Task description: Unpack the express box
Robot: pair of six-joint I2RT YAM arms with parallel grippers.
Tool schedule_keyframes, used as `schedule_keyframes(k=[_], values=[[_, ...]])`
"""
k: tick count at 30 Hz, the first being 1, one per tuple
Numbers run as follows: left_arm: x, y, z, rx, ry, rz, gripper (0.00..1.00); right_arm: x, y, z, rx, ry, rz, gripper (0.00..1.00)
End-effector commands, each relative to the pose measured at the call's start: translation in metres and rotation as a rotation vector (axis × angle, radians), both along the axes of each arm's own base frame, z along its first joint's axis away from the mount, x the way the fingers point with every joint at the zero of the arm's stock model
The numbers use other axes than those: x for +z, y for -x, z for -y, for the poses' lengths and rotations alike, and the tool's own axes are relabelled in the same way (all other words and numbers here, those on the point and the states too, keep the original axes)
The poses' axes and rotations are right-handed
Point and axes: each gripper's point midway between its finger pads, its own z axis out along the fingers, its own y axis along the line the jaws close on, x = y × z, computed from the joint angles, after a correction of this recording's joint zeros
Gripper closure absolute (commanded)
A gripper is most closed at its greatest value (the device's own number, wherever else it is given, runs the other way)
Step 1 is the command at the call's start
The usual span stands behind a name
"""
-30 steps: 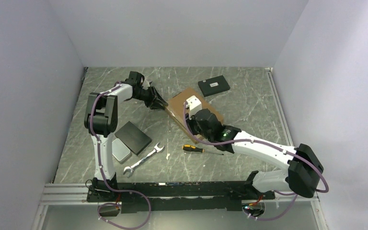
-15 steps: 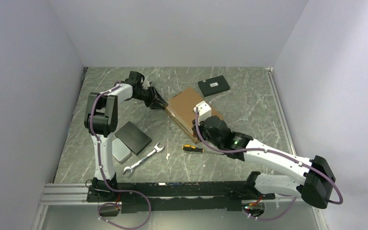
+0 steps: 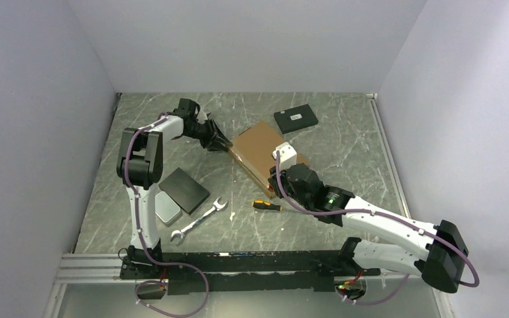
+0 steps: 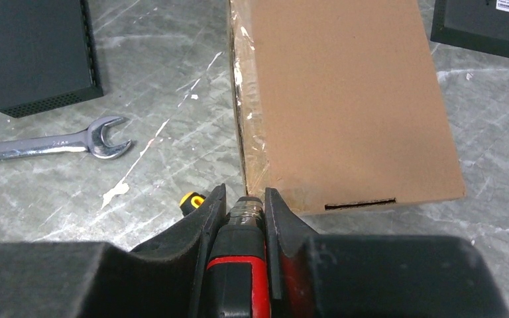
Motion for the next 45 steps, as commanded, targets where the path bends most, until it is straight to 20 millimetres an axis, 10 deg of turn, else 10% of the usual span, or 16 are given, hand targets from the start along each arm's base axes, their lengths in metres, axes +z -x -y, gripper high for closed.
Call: schedule_keyframes(k=[1,10,11,12,20,29,33,36,40,45], values=[[-0.097,-0.005,-0.056,0.098,-0.360,-0.038,0.71,-0.011,0.006,0.010,-0.008,0.064,-0.029,1.00],[-0.093,-0.004,-0.052,0.094,-0.349,-0.031,0.71,0.019,-0.027,-0.019,-0.021,0.076,0.054,1.00],[-0.030,-0.020,-0.049,0.117,-0.322,0.109,0.71,0.025,-0.031,-0.024,-0.015,0.078,0.067,1.00],[-0.085,-0.006,-0.052,0.095,-0.349,-0.012,0.71,0.032,-0.034,-0.028,-0.012,0.079,0.079,1.00],[-0.087,-0.006,-0.051,0.091,-0.345,-0.018,0.71,0.115,-0.054,-0.045,-0.013,0.040,0.184,1.00],[-0.085,-0.007,-0.050,0.090,-0.340,-0.013,0.71,0.240,-0.041,-0.005,-0.086,-0.123,0.382,1.00],[-0.084,-0.007,-0.050,0.090,-0.339,-0.010,0.71,0.261,-0.040,0.037,-0.236,-0.177,0.493,1.00],[-0.084,-0.007,-0.050,0.090,-0.341,-0.012,0.71,0.259,-0.044,0.083,-0.459,-0.200,0.597,1.00],[-0.082,-0.007,-0.050,0.091,-0.340,-0.008,0.71,0.205,-0.066,0.159,-0.904,0.113,0.554,1.00],[-0.081,-0.008,-0.049,0.091,-0.331,-0.007,0.71,0.117,-0.111,0.221,-1.062,0.334,0.175,1.00]])
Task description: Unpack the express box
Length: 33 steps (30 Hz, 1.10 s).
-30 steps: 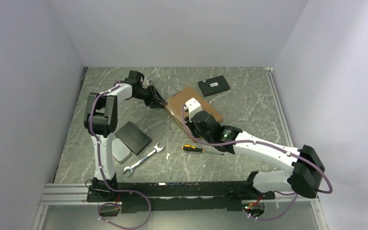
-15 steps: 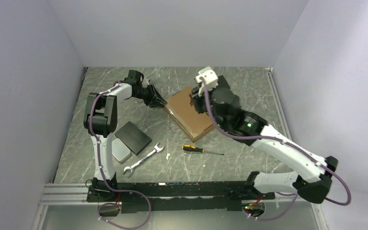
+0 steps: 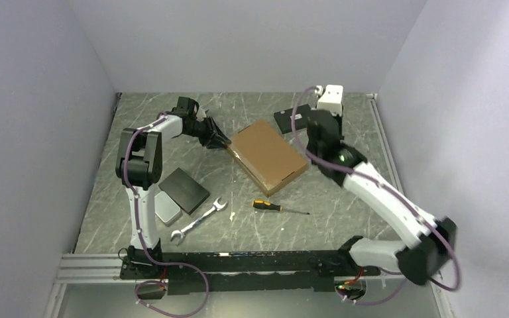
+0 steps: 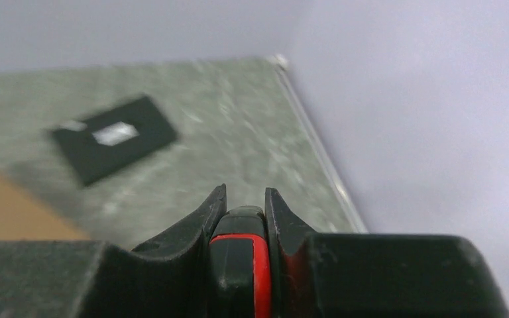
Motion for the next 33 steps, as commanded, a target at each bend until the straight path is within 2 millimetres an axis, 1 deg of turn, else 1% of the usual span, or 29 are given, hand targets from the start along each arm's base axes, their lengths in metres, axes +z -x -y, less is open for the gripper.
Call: schedule_keyframes(k=[1,2,4,5,7,8,9,10,13,17,20,22,26,29,33], values=[[-0.082,0.004,-0.043,0.083,-0.292,-0.071,0.71,-0.073,-0.014,0.072,-0.294,0.048,-0.335,1.00],[-0.081,0.004,-0.043,0.083,-0.289,-0.070,0.71,-0.087,-0.016,0.083,-0.348,0.090,-0.413,1.00],[-0.080,0.004,-0.042,0.083,-0.284,-0.069,0.71,-0.114,-0.014,0.104,-0.460,0.201,-0.579,1.00],[-0.079,0.004,-0.042,0.083,-0.282,-0.068,0.71,-0.122,-0.015,0.109,-0.497,0.245,-0.618,1.00],[-0.078,0.004,-0.041,0.084,-0.275,-0.067,0.71,-0.150,-0.018,0.105,-0.473,0.295,-0.721,1.00],[-0.077,0.004,-0.040,0.082,-0.270,-0.066,0.71,-0.162,-0.020,0.104,-0.456,0.316,-0.758,0.96],[-0.076,0.004,-0.040,0.082,-0.267,-0.067,0.71,-0.171,-0.020,0.109,-0.468,0.353,-0.787,0.91],[-0.075,0.004,-0.039,0.081,-0.263,-0.066,0.71,-0.180,-0.020,0.114,-0.489,0.373,-0.812,0.89],[-0.072,0.004,-0.036,0.084,-0.239,-0.064,0.72,-0.208,-0.016,0.135,-0.531,0.363,-0.904,0.89],[-0.070,0.004,-0.033,0.087,-0.219,-0.068,0.73,-0.237,-0.018,0.144,-0.515,0.389,-0.977,0.89],[-0.066,0.003,-0.033,0.088,-0.215,-0.058,0.73,-0.253,-0.021,0.147,-0.529,0.394,-1.008,0.87],[-0.062,0.002,-0.033,0.088,-0.217,-0.049,0.73,-0.263,-0.024,0.145,-0.522,0.385,-1.025,0.83],[-0.058,0.001,-0.034,0.088,-0.220,-0.038,0.73,-0.274,-0.031,0.139,-0.519,0.361,-1.034,0.78],[-0.057,0.001,-0.033,0.088,-0.214,-0.038,0.74,-0.283,-0.034,0.135,-0.499,0.357,-1.044,0.69],[-0.054,0.000,-0.034,0.091,-0.210,-0.032,0.74,-0.287,-0.038,0.126,-0.459,0.341,-1.045,0.51]])
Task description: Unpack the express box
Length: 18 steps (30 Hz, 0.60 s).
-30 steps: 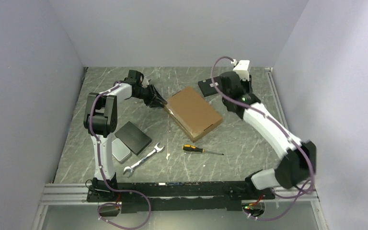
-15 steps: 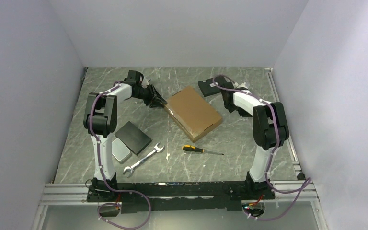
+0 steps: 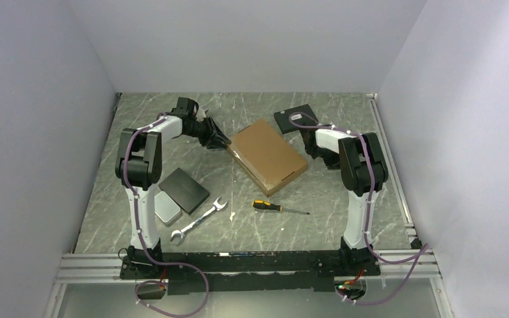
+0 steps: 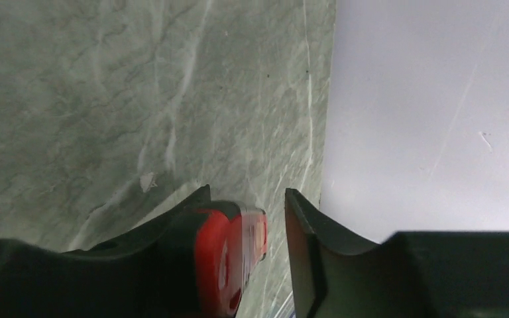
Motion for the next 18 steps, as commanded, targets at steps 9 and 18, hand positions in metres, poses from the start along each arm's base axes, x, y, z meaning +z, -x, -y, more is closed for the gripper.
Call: schedule_keyframes(k=[9,18], values=[[-0.047,-0.005,-0.041,0.097,-0.246,-0.011,0.71,0.051,-0.035,-0.059,0.114,-0.188,0.218,0.30],[-0.039,-0.012,-0.055,0.104,-0.294,0.026,0.66,0.179,-0.033,-0.166,0.402,-0.650,0.564,0.27]])
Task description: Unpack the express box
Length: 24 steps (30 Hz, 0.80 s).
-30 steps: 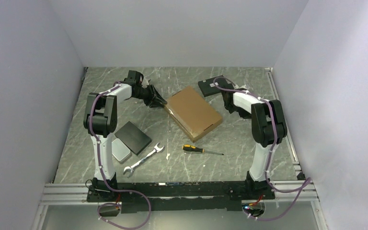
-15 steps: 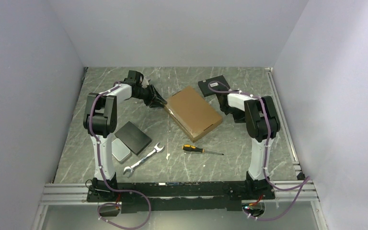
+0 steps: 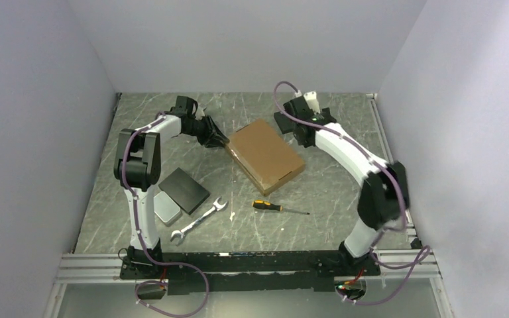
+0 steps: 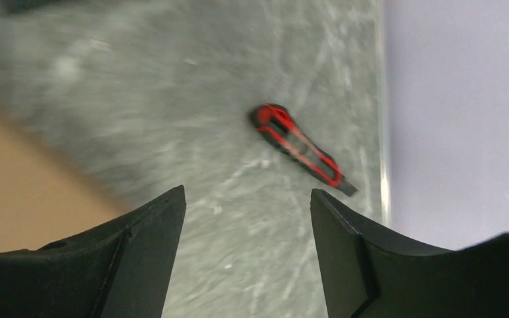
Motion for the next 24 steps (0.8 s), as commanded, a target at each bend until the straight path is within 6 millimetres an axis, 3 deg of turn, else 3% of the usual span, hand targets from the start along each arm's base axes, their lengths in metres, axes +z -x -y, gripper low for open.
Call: schedule_keyframes(k=[1,3,5,9,13,18,21,24], values=[[-0.038,-0.007,-0.050,0.087,-0.246,0.003,0.64,0.090,0.011,-0.066,0.236,-0.417,0.258,0.23],[-0.033,-0.010,-0.054,0.088,-0.246,0.029,0.62,0.113,0.024,-0.080,0.320,-0.545,0.351,0.19],[-0.026,-0.013,-0.055,0.080,-0.247,0.061,0.57,0.131,0.038,-0.080,0.351,-0.605,0.416,0.19],[-0.008,-0.015,-0.053,0.063,-0.223,0.133,0.45,0.145,0.063,-0.070,0.372,-0.640,0.475,0.17],[0.022,-0.016,-0.044,0.015,-0.177,0.230,0.32,0.152,0.088,-0.056,0.384,-0.658,0.538,0.01],[0.090,-0.013,-0.057,0.007,-0.261,0.458,0.21,0.193,0.114,-0.034,0.373,-0.664,0.665,0.00],[0.149,0.000,-0.062,-0.006,-0.282,0.623,0.09,0.220,0.130,-0.023,0.385,-0.673,0.747,0.00],[0.216,0.024,-0.067,0.020,-0.292,0.813,0.03,0.248,0.147,-0.008,0.379,-0.670,0.836,0.00]])
